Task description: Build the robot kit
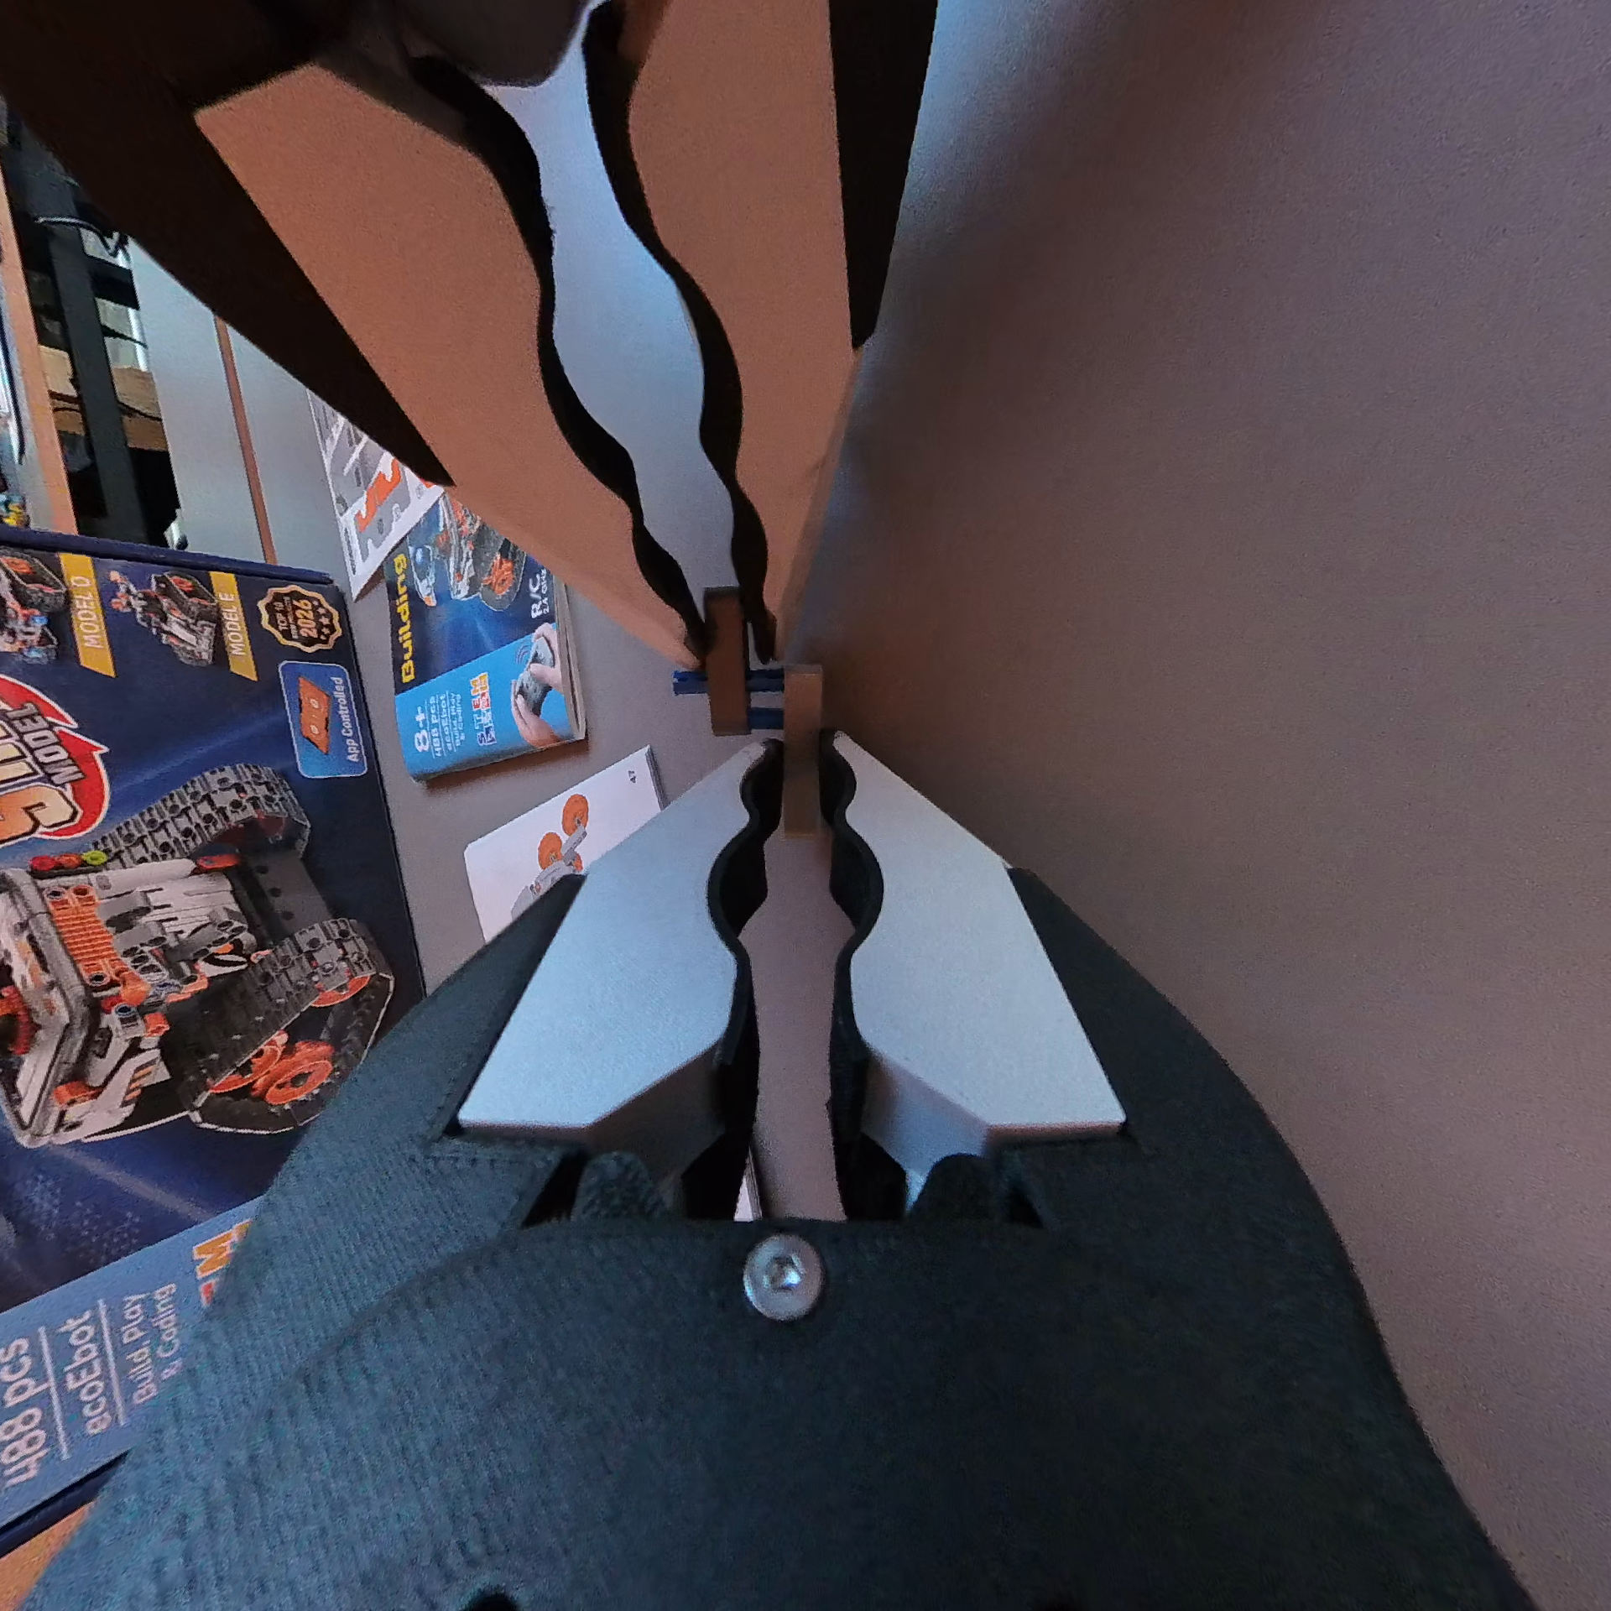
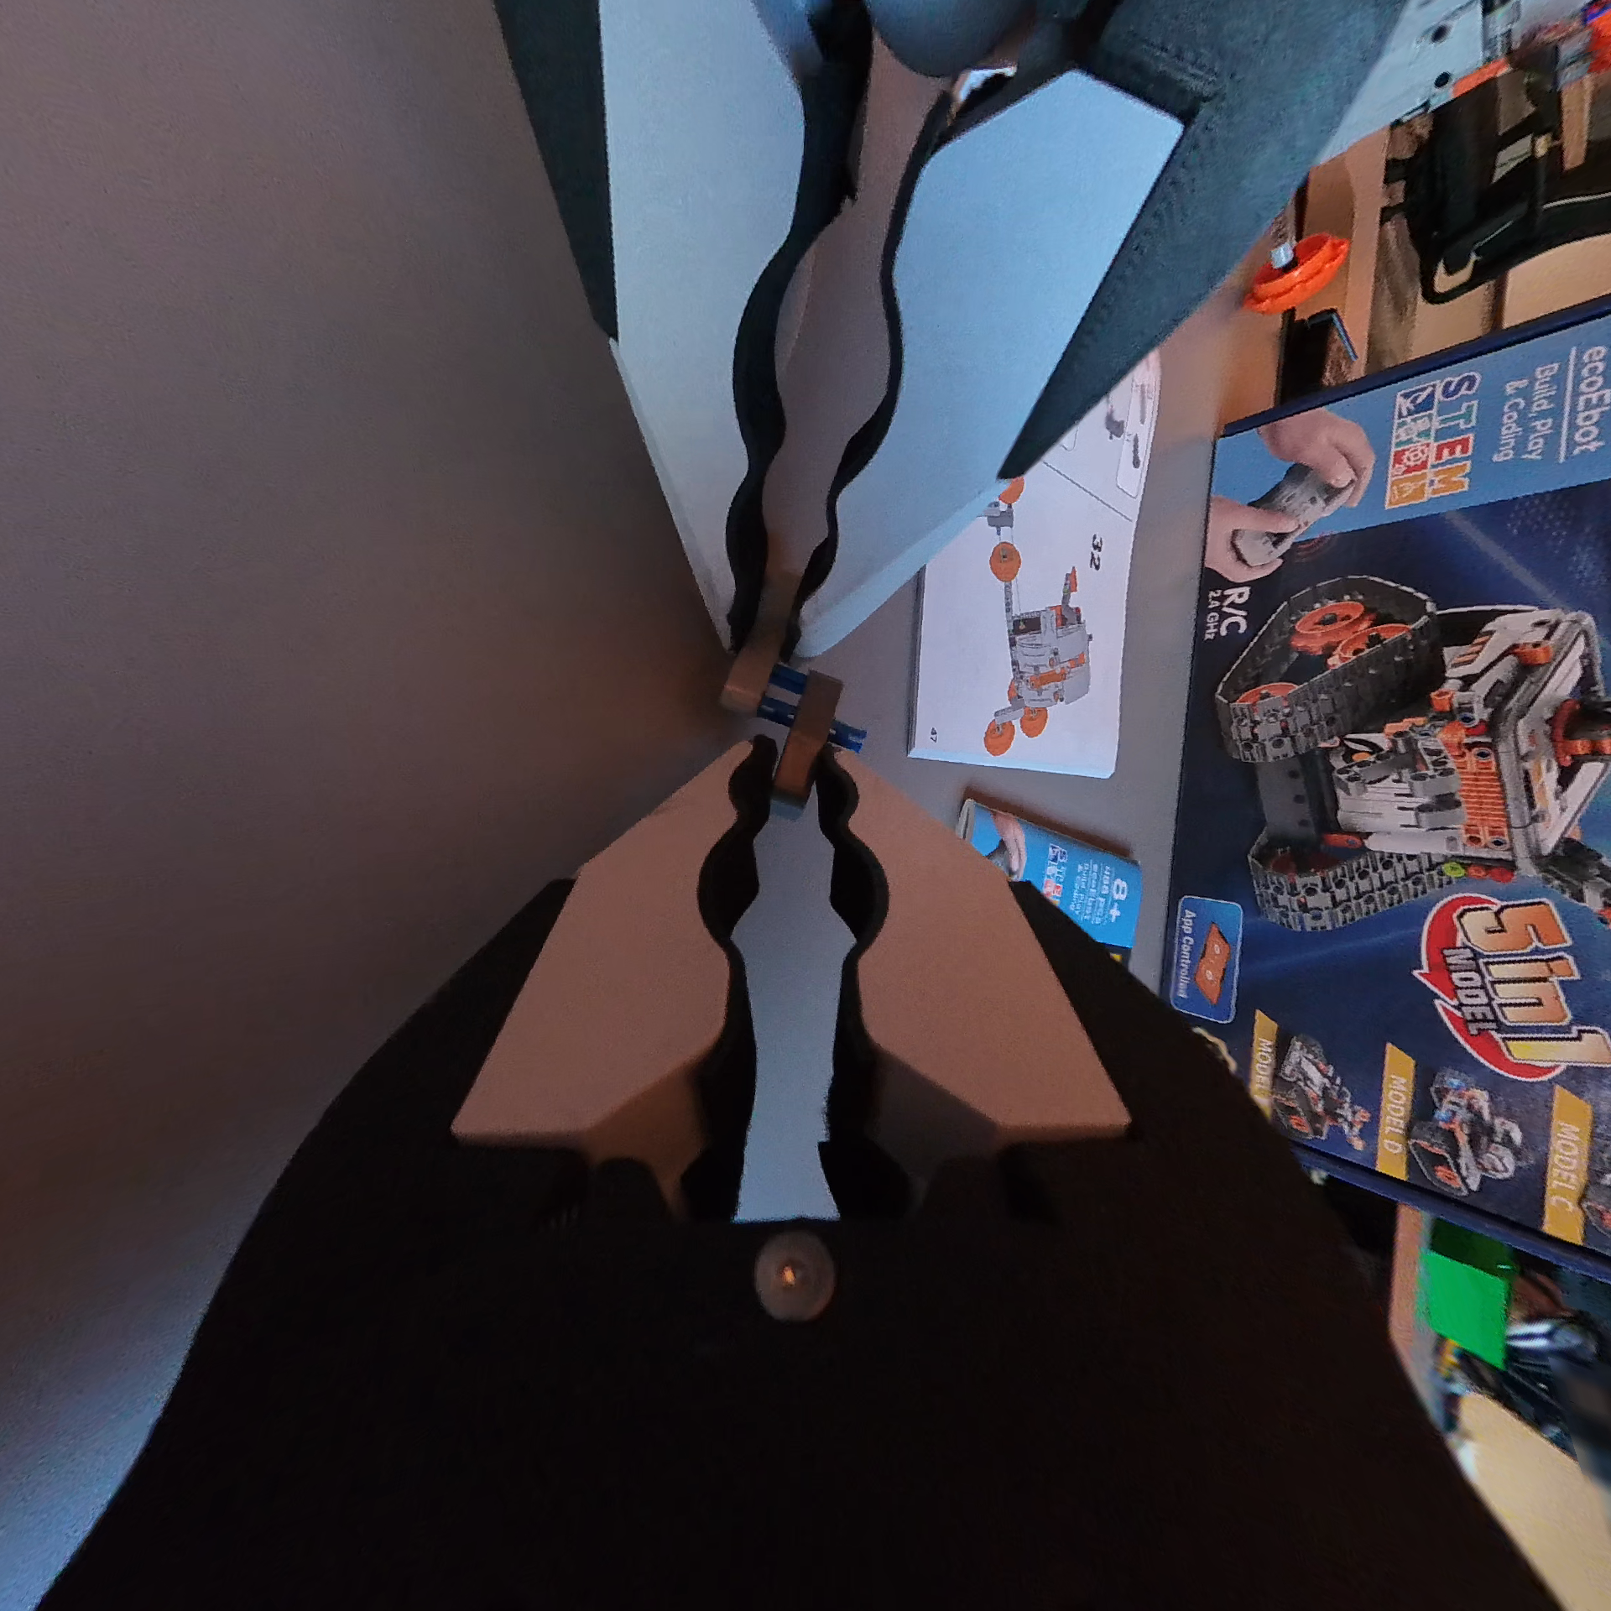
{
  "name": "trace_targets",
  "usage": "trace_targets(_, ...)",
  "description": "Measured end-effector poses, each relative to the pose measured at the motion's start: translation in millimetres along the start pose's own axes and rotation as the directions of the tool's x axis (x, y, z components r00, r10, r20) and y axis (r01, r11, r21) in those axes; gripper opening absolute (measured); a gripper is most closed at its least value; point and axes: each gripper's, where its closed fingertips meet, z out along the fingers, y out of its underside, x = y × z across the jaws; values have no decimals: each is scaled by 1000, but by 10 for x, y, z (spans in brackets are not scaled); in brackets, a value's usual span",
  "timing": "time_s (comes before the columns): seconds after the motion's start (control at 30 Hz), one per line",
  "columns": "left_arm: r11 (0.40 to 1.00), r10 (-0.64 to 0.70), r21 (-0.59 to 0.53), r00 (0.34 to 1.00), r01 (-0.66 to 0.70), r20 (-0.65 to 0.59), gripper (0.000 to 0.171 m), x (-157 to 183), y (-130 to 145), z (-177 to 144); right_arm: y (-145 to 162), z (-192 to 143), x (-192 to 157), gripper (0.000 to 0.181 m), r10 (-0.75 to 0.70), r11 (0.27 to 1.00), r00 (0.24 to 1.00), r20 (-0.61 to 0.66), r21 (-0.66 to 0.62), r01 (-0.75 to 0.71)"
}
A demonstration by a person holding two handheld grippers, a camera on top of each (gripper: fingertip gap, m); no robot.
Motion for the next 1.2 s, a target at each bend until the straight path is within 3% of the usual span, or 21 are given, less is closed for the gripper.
trace_targets(0.17,992,-118,34,992,119,-32,6,-8,3,7,24,30,8,9,58,998,998,9,-2,-58)
trace_targets(0.67,999,3,-42,998,-1,57,5,-17,-26,24,41,-10,-17,8,104,994,994,38,16,-104)
trace_targets(1.0,994,-106,13,994,106,9,6,-29,-5,24,39,32,10,8,125,991,988,86,35,-128)
trace_targets(1.2,990,-140,18,989,140,52,19,-101,-8,26,55,27,18,7,116,993,990,77,24,-118)
